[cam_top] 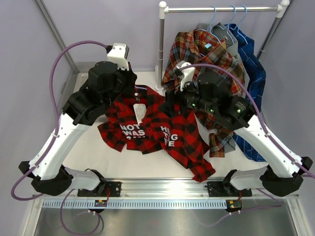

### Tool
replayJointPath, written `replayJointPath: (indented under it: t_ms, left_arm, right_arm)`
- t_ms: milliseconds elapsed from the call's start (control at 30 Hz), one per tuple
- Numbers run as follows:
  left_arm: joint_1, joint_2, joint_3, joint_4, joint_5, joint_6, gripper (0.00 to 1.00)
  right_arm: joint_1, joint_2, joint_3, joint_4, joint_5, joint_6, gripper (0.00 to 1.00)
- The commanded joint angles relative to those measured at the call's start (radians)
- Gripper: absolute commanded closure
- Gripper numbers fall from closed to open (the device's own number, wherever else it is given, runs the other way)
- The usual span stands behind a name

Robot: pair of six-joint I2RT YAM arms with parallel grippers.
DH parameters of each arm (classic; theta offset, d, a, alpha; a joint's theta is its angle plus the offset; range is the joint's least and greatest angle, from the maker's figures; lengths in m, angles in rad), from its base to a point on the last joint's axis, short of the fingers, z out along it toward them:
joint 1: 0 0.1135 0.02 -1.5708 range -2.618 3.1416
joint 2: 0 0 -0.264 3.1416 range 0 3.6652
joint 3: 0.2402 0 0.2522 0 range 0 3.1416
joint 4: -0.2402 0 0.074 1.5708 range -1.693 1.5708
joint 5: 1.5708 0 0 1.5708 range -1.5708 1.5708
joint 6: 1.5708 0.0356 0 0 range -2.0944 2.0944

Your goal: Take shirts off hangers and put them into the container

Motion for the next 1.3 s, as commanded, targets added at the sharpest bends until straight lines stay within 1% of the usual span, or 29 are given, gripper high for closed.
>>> replayJointPath:
  t_ms: [0, 67, 133, 233, 267, 333, 367, 400, 433, 500, 533, 600, 633, 733, 800, 867, 900, 1000, 1033, 1100, 1133, 1167, 1200, 1267]
  left_arm:
    - [0.001, -0.002, -0.006, 0.092, -0.173, -0.004, 1.00]
    - [-0.001, 0.015, 0.001, 0.092, -0.219, -0.016, 1.00]
    - [-0.001, 0.047, 0.014, 0.092, -0.249, -0.044, 1.00]
    - [-0.013, 0.090, 0.031, 0.092, -0.297, -0.078, 1.00]
    - [-0.013, 0.099, 0.036, 0.092, -0.305, -0.087, 1.00]
    - [-0.014, 0.112, 0.036, 0.092, -0.331, -0.115, 1.00]
    - [-0.016, 0.121, 0.033, 0.092, -0.336, -0.121, 1.00]
    - [-0.016, 0.124, 0.031, 0.092, -0.337, -0.124, 1.00]
    - [-0.017, 0.127, 0.030, 0.092, -0.337, -0.128, 1.00]
    - [-0.025, 0.129, 0.027, 0.094, -0.343, -0.130, 1.00]
    - [-0.028, 0.127, 0.024, 0.094, -0.343, -0.130, 1.00]
    - [-0.034, 0.124, 0.017, 0.092, -0.345, -0.124, 1.00]
    - [-0.036, 0.121, 0.014, 0.092, -0.345, -0.121, 1.00]
    - [-0.037, 0.109, -0.004, 0.092, -0.336, -0.119, 1.00]
    - [-0.039, 0.100, -0.018, 0.092, -0.329, -0.121, 1.00]
    - [-0.040, 0.081, -0.041, 0.092, -0.331, -0.116, 1.00]
    - [-0.040, 0.074, -0.051, 0.091, -0.337, -0.107, 1.00]
    - [-0.040, 0.037, -0.090, 0.091, -0.357, -0.092, 1.00]
    - [-0.040, 0.015, -0.107, 0.091, -0.359, -0.089, 1.00]
    - [-0.040, -0.003, -0.119, 0.091, -0.362, -0.076, 1.00]
    - [-0.040, -0.009, -0.124, 0.091, -0.366, -0.070, 1.00]
    - [-0.040, -0.023, -0.131, 0.091, -0.372, -0.066, 1.00]
    - [-0.040, -0.035, -0.137, 0.091, -0.382, -0.056, 1.00]
    - [-0.040, -0.041, -0.144, 0.091, -0.382, -0.047, 1.00]
  right_arm:
    - [0.010, -0.047, 0.063, -0.067, 0.177, 0.036, 0.12]
    - [0.013, -0.058, 0.063, -0.075, 0.214, 0.068, 0.12]
    - [0.035, -0.054, 0.054, -0.073, 0.228, 0.090, 0.08]
    - [0.086, -0.011, 0.049, -0.067, 0.328, 0.133, 0.07]
    - [0.127, 0.006, 0.055, -0.072, 0.402, 0.159, 0.07]
    - [0.166, 0.066, 0.090, -0.085, 0.479, 0.220, 0.08]
    - [0.195, 0.083, 0.101, -0.090, 0.542, 0.243, 0.09]
    - [0.206, 0.110, 0.109, -0.087, 0.566, 0.260, 0.10]
    - [0.213, 0.123, 0.116, -0.082, 0.595, 0.312, 0.13]
    - [0.220, 0.156, 0.119, -0.063, 0.641, 0.343, 0.19]
    - [0.221, 0.169, 0.133, -0.066, 0.668, 0.383, 0.23]
    - [0.224, 0.219, 0.158, -0.075, 0.678, 0.400, 0.26]
    - [0.226, 0.239, 0.200, -0.114, 0.694, 0.432, 0.28]
    - [0.230, 0.304, 0.257, -0.151, 0.739, 0.463, 0.34]
    - [0.229, 0.330, 0.270, -0.153, 0.756, 0.467, 0.40]
    - [0.230, 0.342, 0.282, -0.161, 0.790, 0.484, 0.49]
    - [0.230, 0.350, 0.284, -0.165, 0.800, 0.490, 0.55]
    - [0.230, 0.359, 0.291, -0.190, 0.840, 0.503, 0.64]
    - [0.229, 0.359, 0.288, -0.205, 0.851, 0.513, 0.74]
    - [0.229, 0.356, 0.284, -0.219, 0.860, 0.520, 0.83]
    - [0.229, 0.355, 0.278, -0.233, 0.868, 0.532, 0.91]
    - [0.229, 0.352, 0.271, -0.236, 0.869, 0.536, 0.97]
    - [0.229, 0.342, 0.255, -0.234, 0.871, 0.541, 1.00]
    - [0.227, 0.333, 0.241, -0.233, 0.869, 0.543, 1.00]
